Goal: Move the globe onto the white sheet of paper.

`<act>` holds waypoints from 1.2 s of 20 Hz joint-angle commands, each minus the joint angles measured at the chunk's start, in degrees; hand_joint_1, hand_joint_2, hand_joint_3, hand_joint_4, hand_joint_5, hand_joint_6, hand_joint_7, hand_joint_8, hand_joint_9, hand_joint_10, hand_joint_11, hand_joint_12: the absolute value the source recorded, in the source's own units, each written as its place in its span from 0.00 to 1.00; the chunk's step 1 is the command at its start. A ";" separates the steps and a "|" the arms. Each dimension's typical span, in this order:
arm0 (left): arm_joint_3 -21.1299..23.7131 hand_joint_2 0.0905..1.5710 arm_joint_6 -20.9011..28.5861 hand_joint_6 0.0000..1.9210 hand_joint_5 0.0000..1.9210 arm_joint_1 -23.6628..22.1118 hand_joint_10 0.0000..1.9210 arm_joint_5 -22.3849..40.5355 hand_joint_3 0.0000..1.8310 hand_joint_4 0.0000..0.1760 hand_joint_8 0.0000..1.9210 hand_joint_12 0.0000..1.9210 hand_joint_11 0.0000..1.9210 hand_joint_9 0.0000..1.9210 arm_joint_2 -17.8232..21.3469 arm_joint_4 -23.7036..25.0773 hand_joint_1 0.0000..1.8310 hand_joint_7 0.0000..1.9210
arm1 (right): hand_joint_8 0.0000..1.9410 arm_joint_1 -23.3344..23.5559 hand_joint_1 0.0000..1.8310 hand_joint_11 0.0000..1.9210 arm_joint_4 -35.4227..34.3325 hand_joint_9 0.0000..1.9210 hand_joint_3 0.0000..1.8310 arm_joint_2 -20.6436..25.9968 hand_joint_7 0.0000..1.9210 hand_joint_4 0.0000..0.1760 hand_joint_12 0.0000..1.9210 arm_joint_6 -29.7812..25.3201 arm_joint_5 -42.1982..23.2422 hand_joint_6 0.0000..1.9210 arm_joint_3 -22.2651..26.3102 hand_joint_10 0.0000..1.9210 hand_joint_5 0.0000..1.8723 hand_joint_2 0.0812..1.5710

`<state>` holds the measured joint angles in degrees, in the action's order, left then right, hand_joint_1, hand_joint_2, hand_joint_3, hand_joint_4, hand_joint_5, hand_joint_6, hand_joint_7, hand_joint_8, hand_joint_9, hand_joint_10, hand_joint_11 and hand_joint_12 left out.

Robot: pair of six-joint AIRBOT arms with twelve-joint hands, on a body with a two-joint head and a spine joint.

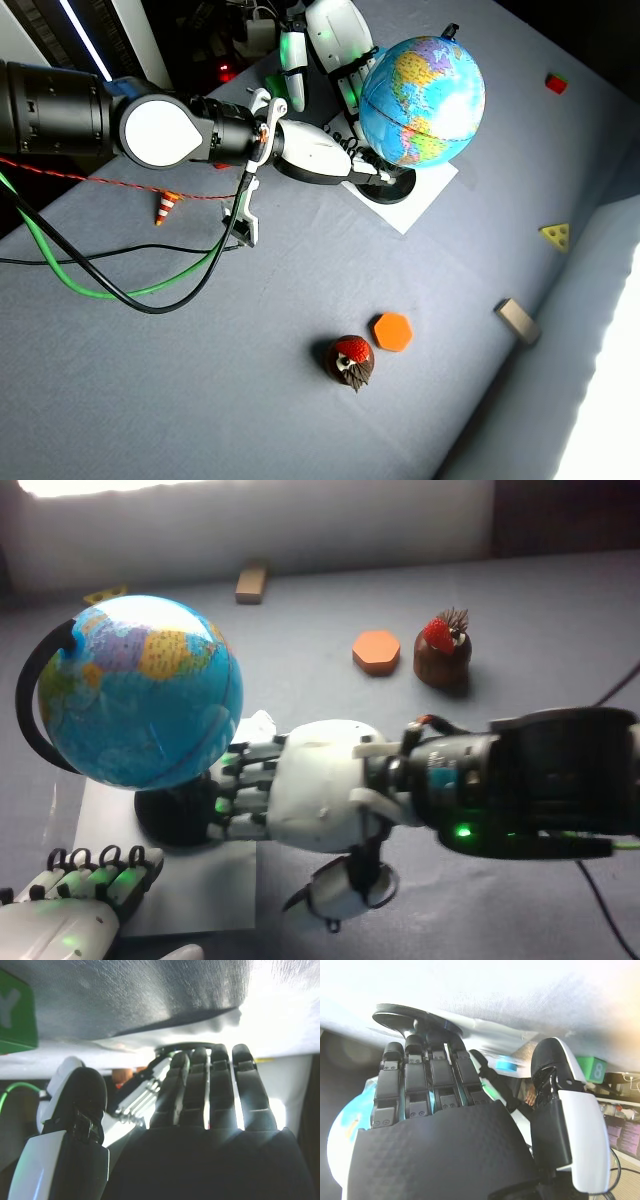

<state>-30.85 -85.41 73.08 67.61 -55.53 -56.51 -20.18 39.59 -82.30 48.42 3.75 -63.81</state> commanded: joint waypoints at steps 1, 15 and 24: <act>0.40 0.80 0.29 0.00 0.01 -0.41 0.00 4.70 0.00 0.00 0.00 0.02 0.00 0.02 0.40 2.07 0.00 0.02 | 0.00 0.97 0.00 0.00 0.08 0.04 0.00 1.37 0.06 0.00 0.00 -0.44 -5.05 0.00 0.88 0.00 0.06 0.75; 10.00 0.80 -22.26 0.00 0.01 -24.37 0.00 -4.14 0.00 0.00 0.00 0.01 0.00 0.02 4.33 -28.58 0.00 0.01 | 0.00 6.20 0.00 0.00 0.43 0.04 0.00 27.21 0.07 0.00 0.00 -36.01 10.16 0.00 22.91 0.00 0.07 0.76; 12.59 0.80 -36.57 0.00 0.01 -41.27 0.00 1.39 0.00 0.00 0.00 0.01 0.00 0.02 0.78 -45.69 0.00 0.01 | 0.00 1.91 0.00 0.00 49.44 0.04 0.00 32.72 0.07 0.00 0.00 -82.64 32.02 0.00 36.45 0.00 0.07 0.76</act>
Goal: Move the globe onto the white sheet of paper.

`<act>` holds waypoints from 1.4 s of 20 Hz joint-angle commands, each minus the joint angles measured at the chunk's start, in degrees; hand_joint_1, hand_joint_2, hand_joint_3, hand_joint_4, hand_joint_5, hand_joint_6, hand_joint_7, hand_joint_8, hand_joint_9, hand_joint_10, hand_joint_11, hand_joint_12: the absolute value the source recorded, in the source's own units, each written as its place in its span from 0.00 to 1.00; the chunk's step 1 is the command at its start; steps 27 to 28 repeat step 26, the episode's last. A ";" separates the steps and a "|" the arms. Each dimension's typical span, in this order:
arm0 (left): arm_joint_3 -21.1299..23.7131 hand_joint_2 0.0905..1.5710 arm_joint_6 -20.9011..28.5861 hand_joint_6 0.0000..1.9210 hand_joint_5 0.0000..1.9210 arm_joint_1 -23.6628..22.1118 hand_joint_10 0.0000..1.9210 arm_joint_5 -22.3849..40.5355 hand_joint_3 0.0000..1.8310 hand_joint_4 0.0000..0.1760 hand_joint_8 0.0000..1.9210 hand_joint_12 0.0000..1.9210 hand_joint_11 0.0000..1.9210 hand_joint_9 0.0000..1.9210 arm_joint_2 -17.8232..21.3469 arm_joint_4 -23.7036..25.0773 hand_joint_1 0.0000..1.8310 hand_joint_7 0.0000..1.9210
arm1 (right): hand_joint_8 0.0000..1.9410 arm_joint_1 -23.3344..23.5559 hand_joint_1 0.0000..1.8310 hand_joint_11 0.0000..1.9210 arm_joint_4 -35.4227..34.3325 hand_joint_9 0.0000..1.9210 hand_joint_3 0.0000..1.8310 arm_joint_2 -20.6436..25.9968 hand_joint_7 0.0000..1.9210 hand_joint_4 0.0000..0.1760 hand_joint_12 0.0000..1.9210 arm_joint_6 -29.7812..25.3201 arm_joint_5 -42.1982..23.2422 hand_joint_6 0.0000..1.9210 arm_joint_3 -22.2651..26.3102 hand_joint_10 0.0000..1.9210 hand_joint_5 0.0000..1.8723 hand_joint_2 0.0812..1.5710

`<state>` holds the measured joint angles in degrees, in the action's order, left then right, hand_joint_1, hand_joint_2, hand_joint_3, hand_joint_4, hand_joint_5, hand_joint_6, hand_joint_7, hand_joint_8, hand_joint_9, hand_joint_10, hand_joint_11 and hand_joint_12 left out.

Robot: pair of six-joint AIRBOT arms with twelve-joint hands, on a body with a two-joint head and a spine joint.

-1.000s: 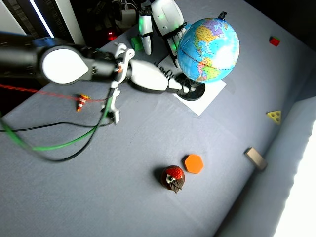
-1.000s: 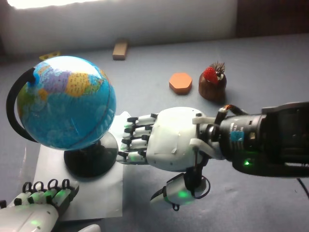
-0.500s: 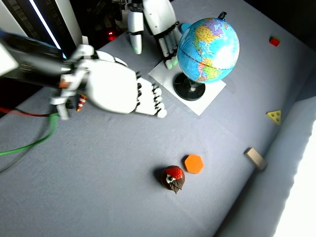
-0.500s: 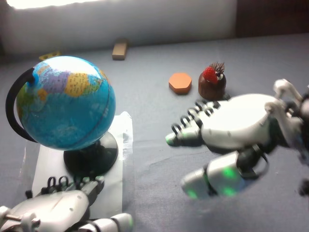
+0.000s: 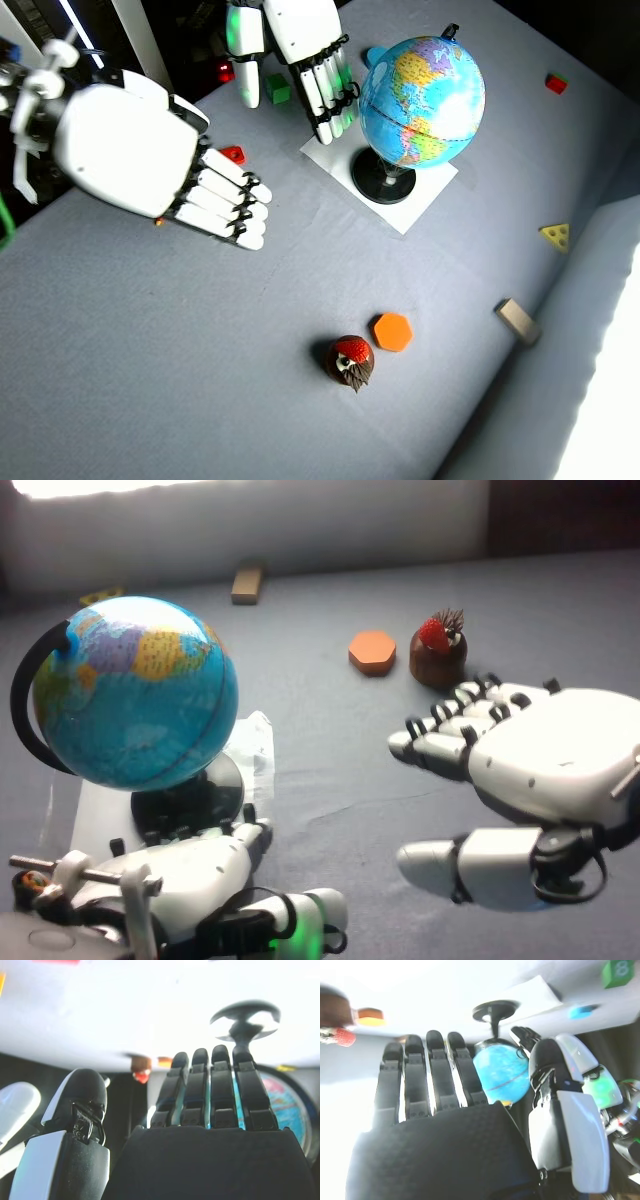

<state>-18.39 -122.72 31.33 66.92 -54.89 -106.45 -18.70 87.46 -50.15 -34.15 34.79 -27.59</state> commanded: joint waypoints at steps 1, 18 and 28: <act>0.12 0.80 -0.72 0.00 0.01 -1.15 0.00 2.40 0.00 0.00 0.00 0.01 0.00 0.02 -0.24 2.30 0.00 0.01 | 0.00 0.33 0.00 0.00 1.60 0.04 0.00 -0.30 0.07 0.00 0.00 -0.86 3.22 0.00 0.19 0.00 0.07 0.76; 0.80 0.80 -10.56 0.00 0.01 -15.71 0.00 9.22 0.00 0.00 0.00 0.00 0.00 0.02 -0.91 -10.76 0.00 0.01 | 0.00 -0.72 0.00 0.00 1.99 0.04 0.00 -3.29 0.07 0.00 0.00 -1.42 6.09 0.01 0.77 0.00 0.08 0.75; 0.81 0.88 -11.27 0.76 0.46 -16.68 0.98 9.60 0.00 0.00 0.85 1.00 0.36 0.46 -1.08 -10.73 0.16 0.50 | 0.89 -1.29 0.23 0.57 2.29 0.57 0.01 -2.97 0.60 0.00 1.00 -1.06 5.73 0.91 0.76 0.99 0.53 0.85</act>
